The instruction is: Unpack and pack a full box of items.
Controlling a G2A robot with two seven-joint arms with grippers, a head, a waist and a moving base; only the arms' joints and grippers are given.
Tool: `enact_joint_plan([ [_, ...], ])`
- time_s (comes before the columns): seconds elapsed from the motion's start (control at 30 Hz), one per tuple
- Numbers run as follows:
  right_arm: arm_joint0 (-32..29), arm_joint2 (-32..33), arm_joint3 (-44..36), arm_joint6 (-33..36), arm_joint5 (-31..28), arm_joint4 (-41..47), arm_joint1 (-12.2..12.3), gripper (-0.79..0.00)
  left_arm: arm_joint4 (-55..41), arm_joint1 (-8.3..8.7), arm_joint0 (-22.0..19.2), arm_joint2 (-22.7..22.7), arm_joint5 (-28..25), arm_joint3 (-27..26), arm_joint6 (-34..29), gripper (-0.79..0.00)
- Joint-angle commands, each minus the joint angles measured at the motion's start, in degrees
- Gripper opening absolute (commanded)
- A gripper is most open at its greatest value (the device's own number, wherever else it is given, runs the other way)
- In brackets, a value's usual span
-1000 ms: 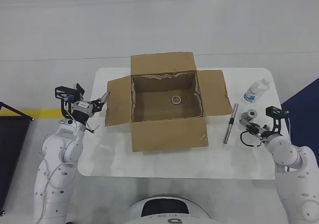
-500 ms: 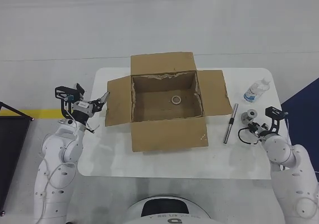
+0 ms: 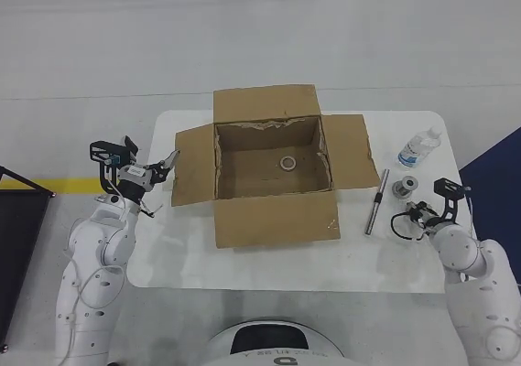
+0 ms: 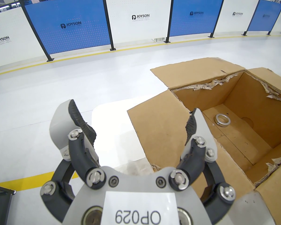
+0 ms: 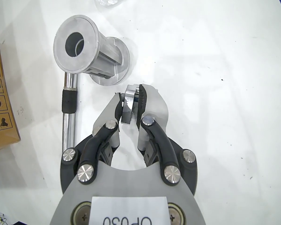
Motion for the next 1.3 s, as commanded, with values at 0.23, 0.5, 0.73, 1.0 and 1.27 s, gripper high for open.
enact_joint_plan([
  [0.23, -8.91, 8.4, -5.82, -5.08, -12.79, 11.95, 0.29, -0.785, 0.0, 0.0, 0.0, 0.0, 0.0, 0.0, 0.0, 0.0],
  [0.5, -15.23, 10.01, -11.71, -9.56, -30.41, 24.34, 0.02, -0.785, 0.0, 0.0, 0.0, 0.0, 0.0, 0.0, 0.0, 0.0],
  [0.73, -15.96, 9.99, -14.79, -8.17, -30.67, 24.59, 0.17, -0.785, 0.0, 0.0, 0.0, 0.0, 0.0, 0.0, 0.0, 0.0],
  [1.0, -15.7, 9.38, -14.02, -8.21, -29.25, 25.46, 0.12, -0.785, 0.0, 0.0, 0.0, 0.0, 0.0, 0.0, 0.0, 0.0],
  [1.27, -11.38, 3.38, -28.37, -1.48, -25.75, 16.69, 0.66, -0.785, 0.0, 0.0, 0.0, 0.0, 0.0, 0.0, 0.0, 0.0],
])
